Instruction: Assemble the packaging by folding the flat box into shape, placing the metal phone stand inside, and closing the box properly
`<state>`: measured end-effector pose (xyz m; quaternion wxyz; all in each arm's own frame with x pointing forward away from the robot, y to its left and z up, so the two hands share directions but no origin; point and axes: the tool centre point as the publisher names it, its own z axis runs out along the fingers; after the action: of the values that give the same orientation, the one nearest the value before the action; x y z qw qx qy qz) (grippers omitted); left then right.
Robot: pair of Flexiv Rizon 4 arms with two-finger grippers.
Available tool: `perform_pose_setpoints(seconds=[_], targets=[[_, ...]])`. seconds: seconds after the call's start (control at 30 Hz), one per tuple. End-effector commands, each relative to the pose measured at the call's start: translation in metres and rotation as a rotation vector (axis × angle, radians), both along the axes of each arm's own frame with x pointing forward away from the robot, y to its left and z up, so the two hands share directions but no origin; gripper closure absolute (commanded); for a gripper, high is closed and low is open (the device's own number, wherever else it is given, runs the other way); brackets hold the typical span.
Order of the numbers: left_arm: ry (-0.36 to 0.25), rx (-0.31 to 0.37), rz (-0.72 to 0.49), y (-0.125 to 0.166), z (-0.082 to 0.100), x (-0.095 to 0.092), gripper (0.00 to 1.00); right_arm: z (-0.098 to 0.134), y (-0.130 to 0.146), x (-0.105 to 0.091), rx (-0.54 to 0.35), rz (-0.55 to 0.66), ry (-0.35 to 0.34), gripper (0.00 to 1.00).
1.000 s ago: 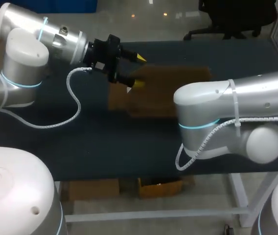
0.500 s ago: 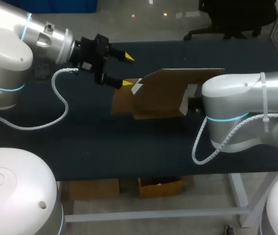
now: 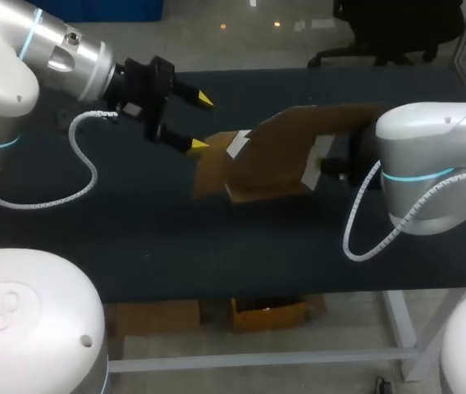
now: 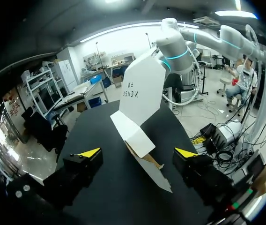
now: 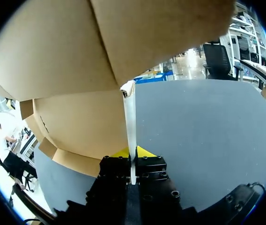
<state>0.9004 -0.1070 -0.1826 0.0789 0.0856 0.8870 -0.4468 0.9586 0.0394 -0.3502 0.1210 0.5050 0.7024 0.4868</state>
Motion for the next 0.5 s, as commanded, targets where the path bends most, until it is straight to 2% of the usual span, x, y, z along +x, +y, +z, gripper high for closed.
perform_pose_setpoints(seconds=[0.03, 0.23, 0.33, 0.37, 0.5], targets=[[0.004, 0.009, -0.007, 0.010, 0.007, -0.006, 0.00, 0.006, -0.004, 0.000, -0.072, 0.078, 0.162, 1.00], [-0.001, 0.044, -0.052, 0.020, 0.013, -0.014, 0.00, 0.006, -0.006, -0.002, -0.088, 0.124, 0.245, 1.00], [0.004, 0.049, -0.061, 0.021, 0.015, -0.015, 0.00, 0.003, -0.005, -0.002, -0.092, 0.215, 0.321, 1.00], [0.004, 0.049, -0.061, 0.021, 0.015, -0.015, 0.00, 0.003, -0.005, -0.003, -0.120, 0.232, 0.340, 1.00], [0.004, 0.049, -0.061, 0.021, 0.015, -0.015, 0.00, 0.003, -0.005, -0.003, -0.120, 0.232, 0.340, 1.00]])
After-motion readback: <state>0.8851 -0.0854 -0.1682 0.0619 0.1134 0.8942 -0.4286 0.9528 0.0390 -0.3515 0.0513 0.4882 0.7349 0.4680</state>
